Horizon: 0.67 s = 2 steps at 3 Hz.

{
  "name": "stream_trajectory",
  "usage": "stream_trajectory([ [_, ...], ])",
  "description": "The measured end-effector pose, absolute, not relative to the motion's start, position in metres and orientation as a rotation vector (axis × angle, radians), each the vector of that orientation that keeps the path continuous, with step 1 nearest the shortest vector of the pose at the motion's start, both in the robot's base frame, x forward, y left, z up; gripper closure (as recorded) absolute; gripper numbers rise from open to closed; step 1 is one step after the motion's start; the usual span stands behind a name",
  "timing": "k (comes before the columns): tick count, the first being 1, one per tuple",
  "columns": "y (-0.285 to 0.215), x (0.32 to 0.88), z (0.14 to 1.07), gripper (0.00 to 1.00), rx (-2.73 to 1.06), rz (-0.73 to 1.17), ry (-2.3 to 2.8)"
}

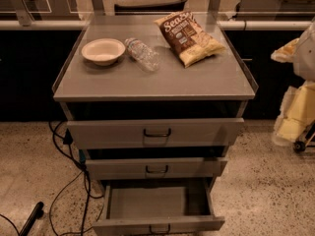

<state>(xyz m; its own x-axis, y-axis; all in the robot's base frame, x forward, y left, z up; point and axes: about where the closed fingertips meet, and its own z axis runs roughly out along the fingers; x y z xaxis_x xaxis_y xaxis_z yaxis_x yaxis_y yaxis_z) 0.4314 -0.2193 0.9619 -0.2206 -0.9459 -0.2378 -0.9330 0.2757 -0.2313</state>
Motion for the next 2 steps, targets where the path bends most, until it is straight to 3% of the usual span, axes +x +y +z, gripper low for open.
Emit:
stream_trajectory([
  [2, -0.214, 0.402, 0.865, 0.00, -1.657, 0.216, 2.152],
])
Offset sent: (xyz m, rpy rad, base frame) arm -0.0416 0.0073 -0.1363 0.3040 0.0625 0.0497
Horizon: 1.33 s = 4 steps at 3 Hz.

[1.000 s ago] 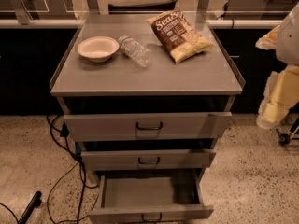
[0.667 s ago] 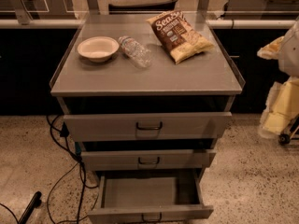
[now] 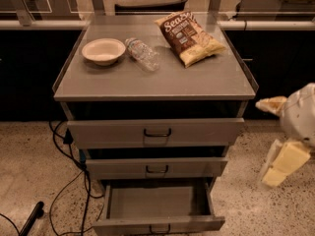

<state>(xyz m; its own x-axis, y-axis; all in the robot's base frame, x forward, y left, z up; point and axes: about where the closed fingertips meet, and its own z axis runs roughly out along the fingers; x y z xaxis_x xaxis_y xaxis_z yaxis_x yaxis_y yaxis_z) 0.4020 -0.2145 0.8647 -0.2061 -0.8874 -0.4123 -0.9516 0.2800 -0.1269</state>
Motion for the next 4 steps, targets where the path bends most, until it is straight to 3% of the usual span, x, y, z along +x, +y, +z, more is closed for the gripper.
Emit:
stream_trajectory([
  [1, -0.210, 0.391, 0.819, 0.00, -1.657, 0.306, 2.142],
  [2, -0.198, 0.385, 0.779, 0.17, -1.667, 0.380, 2.146],
  [4, -0.182, 0.375, 0.711, 0.70, -1.640, 0.475, 2.178],
])
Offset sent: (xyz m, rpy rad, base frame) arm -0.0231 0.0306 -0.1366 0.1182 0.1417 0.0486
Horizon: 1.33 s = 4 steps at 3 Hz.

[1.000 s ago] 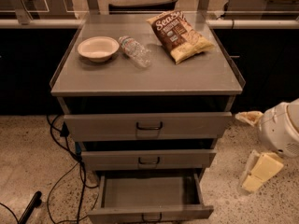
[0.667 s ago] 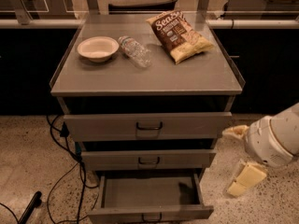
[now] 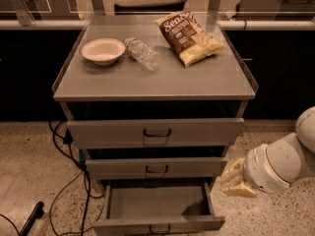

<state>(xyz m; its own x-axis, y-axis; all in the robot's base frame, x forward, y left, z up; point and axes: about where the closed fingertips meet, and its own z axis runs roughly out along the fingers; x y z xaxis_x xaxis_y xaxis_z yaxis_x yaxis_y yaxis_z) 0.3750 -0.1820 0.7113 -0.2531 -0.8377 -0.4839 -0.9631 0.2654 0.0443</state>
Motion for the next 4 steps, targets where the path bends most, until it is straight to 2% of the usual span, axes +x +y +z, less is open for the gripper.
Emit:
stream_trajectory([
  [1, -0.182, 0.375, 0.711, 0.95, -1.640, 0.475, 2.178],
  [2, -0.181, 0.376, 0.708, 1.00, -1.638, 0.483, 2.181],
  [4, -0.155, 0.389, 0.601, 1.00, -1.540, 0.754, 2.187],
])
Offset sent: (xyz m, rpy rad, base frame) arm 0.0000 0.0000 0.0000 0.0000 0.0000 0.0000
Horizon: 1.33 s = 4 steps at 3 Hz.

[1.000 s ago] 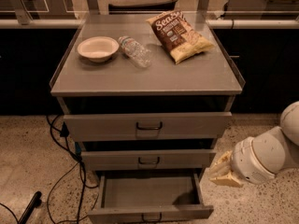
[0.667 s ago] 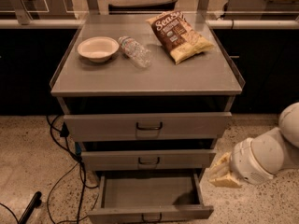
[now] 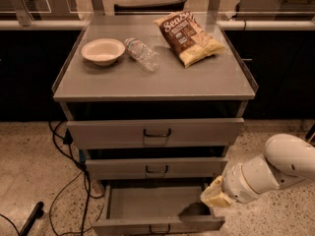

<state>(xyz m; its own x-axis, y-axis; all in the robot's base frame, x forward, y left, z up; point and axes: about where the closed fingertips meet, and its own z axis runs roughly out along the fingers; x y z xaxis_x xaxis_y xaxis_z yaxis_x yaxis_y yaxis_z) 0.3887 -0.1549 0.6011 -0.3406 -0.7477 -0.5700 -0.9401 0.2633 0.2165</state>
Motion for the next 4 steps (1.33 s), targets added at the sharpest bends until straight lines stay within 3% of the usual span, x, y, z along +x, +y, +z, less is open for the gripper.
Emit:
stream_trajectory([
  [2, -0.179, 0.401, 0.550, 1.00, -1.507, 0.952, 1.844],
  [4, -0.176, 0.396, 0.533, 1.00, -1.508, 0.904, 1.835],
])
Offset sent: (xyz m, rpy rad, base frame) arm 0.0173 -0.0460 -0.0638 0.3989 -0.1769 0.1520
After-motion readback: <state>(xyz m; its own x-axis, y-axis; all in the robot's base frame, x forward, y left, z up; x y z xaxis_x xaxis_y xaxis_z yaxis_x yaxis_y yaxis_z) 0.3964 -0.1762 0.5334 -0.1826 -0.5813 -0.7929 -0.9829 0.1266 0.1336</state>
